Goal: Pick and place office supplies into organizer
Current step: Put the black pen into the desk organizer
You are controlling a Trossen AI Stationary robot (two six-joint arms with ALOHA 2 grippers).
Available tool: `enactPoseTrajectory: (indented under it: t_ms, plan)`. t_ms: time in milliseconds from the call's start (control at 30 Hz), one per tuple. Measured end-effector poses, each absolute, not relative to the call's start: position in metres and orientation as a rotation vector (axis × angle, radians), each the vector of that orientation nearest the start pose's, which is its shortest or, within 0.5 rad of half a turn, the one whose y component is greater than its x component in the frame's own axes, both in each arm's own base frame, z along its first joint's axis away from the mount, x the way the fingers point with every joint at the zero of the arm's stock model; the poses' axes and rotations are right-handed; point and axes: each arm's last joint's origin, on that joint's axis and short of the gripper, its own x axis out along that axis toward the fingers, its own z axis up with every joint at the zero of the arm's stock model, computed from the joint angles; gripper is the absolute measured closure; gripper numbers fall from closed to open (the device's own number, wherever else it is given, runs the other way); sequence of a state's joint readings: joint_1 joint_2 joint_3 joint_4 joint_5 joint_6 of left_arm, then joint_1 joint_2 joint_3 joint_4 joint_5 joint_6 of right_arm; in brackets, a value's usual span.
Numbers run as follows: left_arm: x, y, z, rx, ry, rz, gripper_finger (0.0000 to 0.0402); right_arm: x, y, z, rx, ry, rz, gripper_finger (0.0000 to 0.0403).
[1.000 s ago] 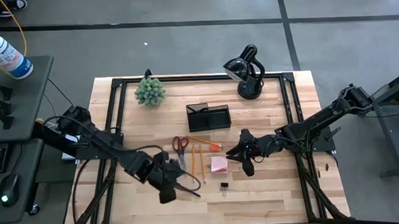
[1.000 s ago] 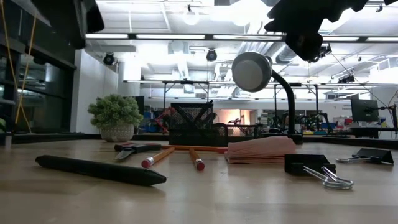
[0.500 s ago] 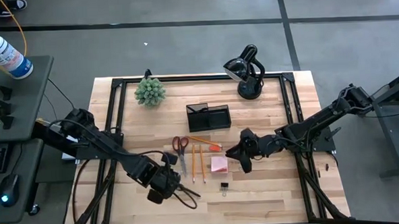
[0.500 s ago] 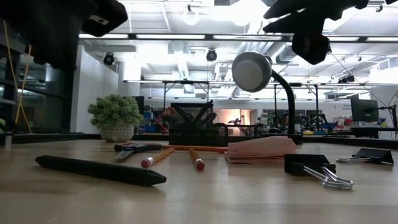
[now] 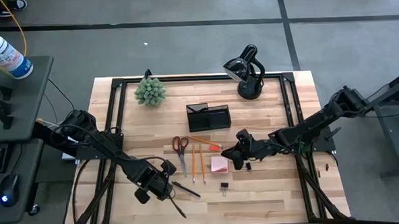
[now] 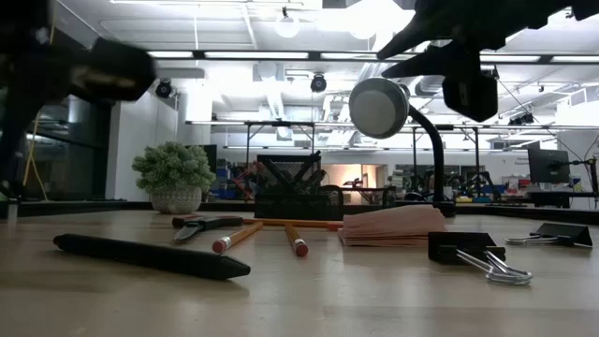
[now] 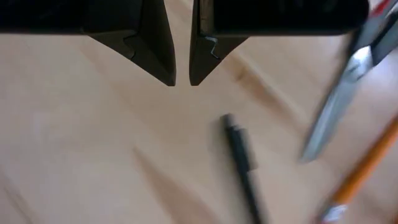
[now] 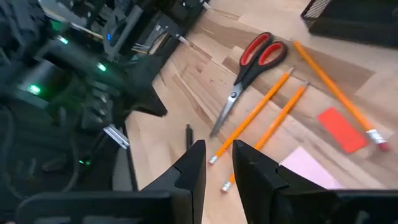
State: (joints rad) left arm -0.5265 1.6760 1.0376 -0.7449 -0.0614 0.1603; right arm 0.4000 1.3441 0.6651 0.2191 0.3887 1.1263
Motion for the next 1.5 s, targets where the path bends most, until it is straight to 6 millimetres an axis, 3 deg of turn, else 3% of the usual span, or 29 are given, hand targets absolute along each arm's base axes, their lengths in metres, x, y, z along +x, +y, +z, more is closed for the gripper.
enactPoseTrajectory:
  t_ms: [233, 433, 667, 933, 1500]
  plan:
    - [0.253, -0.144, 0.164, 0.653, 1.315, -0.591, 0.0364, 0.270, 0.102, 0.200, 0.980, 0.323, -0.222, 0.0329]
    - [0.261, -0.141, 0.170, 0.625, 1.237, -0.589, 0.0364, 0.276, 0.104, 0.191, 0.997, 0.324, -0.222, 0.0329]
    - [0.267, -0.130, 0.187, 0.611, 1.080, -0.553, 0.0364, 0.277, 0.105, 0.191, 1.028, 0.324, -0.213, 0.0329]
    - [0.265, -0.109, 0.190, 0.520, 0.957, -0.516, 0.0364, 0.277, 0.105, 0.192, 1.062, 0.326, -0.196, 0.0329]
    - [0.271, -0.108, 0.196, 0.587, 0.860, -0.551, 0.0364, 0.280, 0.094, 0.189, 1.045, 0.361, -0.217, 0.0329]
